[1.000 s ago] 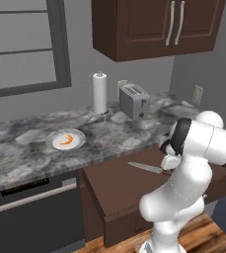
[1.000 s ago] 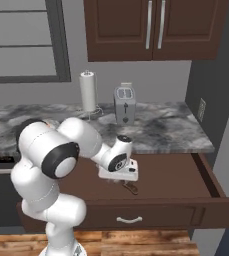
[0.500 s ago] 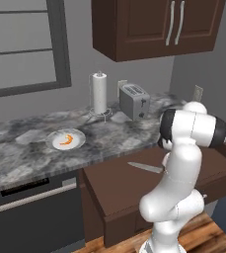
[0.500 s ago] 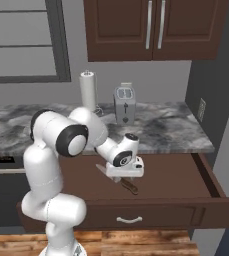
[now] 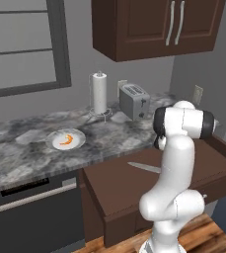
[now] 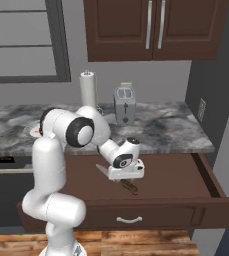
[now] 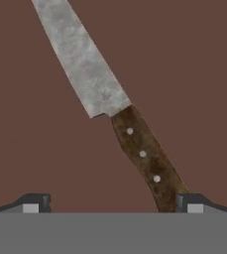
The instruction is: Pick up the knife from the drawer and place it on the cutting board. Then place the meat from the plate to the cutting board.
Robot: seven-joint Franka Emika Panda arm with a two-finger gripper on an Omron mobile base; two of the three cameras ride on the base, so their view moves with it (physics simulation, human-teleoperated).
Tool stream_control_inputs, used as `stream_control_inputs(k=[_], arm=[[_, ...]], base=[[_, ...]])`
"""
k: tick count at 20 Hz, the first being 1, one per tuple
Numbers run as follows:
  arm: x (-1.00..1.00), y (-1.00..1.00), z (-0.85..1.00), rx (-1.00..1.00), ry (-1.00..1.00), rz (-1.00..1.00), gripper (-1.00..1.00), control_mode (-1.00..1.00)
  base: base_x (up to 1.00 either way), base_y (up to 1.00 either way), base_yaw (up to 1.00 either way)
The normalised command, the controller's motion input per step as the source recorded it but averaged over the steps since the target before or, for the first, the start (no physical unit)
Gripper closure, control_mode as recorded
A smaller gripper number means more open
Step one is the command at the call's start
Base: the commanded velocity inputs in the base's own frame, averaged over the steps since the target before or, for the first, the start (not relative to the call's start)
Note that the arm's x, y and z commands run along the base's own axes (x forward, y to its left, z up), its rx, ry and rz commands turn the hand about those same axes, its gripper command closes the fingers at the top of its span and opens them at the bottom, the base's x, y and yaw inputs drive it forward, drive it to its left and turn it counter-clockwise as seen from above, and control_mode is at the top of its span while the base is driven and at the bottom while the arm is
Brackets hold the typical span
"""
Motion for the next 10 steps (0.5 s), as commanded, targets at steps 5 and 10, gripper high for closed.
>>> stream_control_inputs(k=[5, 10], arm=[[0.13, -0.05, -0.12, 0.0, -0.06, 0.05, -1.0, -1.0], [0.11, -0.01, -0.26, 0.0, -0.03, 0.05, -1.0, -1.0]], base=[[0.0, 0.0, 0.0], [0.0, 0.0, 0.0]])
